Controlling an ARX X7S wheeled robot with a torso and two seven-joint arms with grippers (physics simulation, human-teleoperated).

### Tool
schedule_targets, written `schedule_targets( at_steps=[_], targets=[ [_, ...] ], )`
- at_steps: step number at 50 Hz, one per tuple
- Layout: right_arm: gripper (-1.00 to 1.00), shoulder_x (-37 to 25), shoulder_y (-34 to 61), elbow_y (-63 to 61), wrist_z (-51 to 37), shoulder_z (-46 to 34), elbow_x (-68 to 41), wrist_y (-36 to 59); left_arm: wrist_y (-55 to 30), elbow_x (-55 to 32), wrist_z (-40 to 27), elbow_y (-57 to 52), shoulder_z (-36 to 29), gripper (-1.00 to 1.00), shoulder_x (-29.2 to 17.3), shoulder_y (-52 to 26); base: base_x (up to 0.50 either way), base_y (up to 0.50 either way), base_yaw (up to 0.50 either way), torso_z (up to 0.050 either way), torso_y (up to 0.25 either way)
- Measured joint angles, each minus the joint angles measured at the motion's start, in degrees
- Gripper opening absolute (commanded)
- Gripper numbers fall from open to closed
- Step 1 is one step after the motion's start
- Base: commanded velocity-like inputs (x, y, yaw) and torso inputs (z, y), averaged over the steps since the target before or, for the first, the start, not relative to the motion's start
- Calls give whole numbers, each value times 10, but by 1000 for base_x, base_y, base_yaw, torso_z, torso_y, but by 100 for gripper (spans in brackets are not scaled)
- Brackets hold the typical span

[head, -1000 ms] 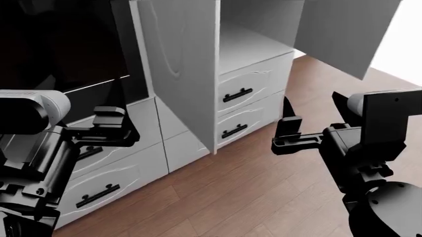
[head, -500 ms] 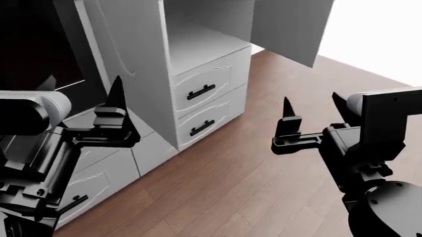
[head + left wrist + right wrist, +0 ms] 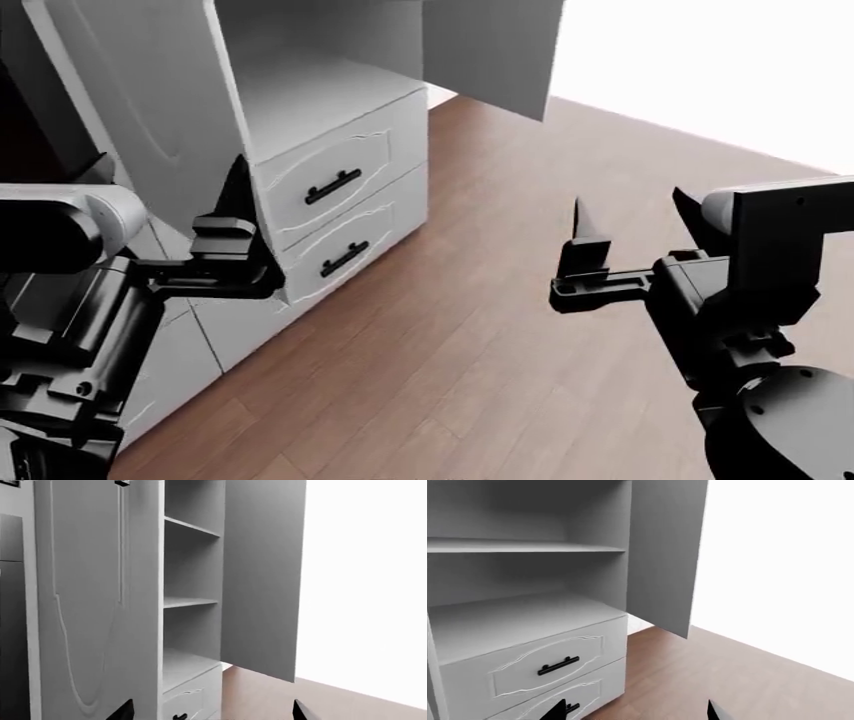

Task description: Pick the lemon from the counter and place it in the cabinet.

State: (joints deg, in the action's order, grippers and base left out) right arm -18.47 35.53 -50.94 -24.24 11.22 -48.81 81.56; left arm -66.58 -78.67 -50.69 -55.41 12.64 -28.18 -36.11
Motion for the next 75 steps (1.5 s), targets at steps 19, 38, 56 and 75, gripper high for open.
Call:
schedule_targets(
  at_steps=[19, 38, 56, 75],
  targets=[
    [100, -6, -2, 4, -12, -3, -12, -7, 9, 1, -2, 1, -8, 100, -5, 2, -55, 78, -500, 0, 0],
    [100, -12, -3, 6, -24, -5, -26, -12, 18, 0, -5, 2, -14, 100, -11, 3, -46, 85, -500, 0, 0],
    [100, -18, -5, 10, -34, -9, -35, -20, 26, -2, -8, 1, -17, 100, -17, 7, -38, 94, -500, 0, 0],
    [100, -24, -8, 12, -44, -11, -47, -27, 34, 3, -7, 4, -26, 100, -20, 7, -27, 98, -500, 0, 0]
  ],
)
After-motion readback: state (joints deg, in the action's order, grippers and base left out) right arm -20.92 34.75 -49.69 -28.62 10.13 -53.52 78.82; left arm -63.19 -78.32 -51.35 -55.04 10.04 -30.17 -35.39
